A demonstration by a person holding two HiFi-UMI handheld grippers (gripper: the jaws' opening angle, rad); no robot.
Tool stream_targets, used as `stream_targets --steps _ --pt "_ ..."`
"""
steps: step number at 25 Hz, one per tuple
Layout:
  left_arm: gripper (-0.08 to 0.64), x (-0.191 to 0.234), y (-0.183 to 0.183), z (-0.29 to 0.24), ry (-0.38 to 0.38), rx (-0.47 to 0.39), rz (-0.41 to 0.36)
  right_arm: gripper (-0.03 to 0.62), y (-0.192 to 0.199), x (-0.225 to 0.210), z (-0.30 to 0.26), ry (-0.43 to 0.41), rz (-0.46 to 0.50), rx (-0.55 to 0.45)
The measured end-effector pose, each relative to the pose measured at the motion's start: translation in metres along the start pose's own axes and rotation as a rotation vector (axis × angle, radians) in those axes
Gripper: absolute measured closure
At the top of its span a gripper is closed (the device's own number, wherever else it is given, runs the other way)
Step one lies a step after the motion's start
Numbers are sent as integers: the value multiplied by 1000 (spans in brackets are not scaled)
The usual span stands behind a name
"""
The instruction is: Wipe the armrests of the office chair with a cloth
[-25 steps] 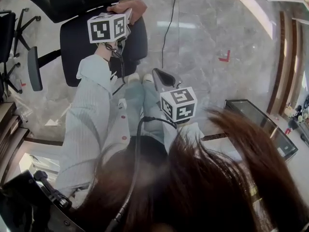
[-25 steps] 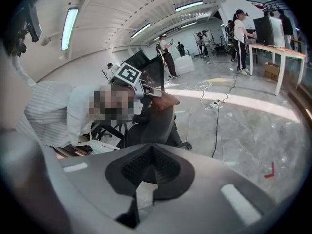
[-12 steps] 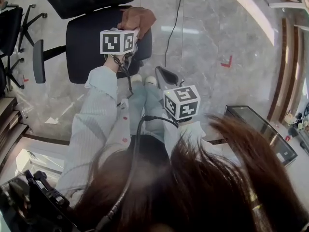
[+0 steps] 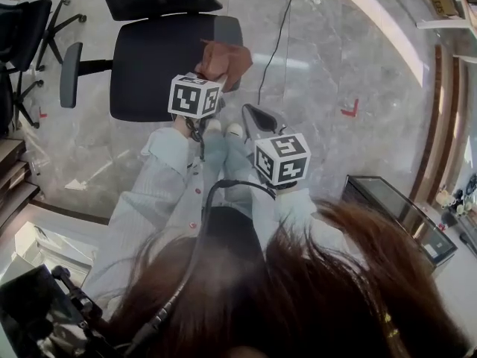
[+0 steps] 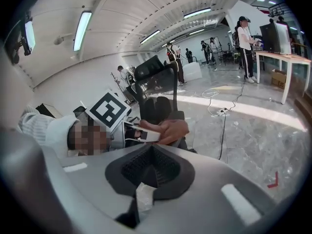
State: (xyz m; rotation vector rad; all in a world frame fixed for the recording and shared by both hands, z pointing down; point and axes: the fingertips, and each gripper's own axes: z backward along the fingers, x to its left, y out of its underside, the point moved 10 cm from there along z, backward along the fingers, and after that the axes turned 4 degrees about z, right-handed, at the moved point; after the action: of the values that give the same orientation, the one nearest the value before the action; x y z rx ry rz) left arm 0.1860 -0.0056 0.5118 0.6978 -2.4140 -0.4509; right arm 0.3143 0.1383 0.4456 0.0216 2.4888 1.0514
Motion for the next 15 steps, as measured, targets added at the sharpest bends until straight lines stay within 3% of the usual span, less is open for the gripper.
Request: stream_targets --steps 8,15 --pt "525 2 26 6 14 30 11 591 9 6 -7 -15 5 6" --pt "525 2 19 6 11 27 -29 591 11 2 -4 -6 0 13"
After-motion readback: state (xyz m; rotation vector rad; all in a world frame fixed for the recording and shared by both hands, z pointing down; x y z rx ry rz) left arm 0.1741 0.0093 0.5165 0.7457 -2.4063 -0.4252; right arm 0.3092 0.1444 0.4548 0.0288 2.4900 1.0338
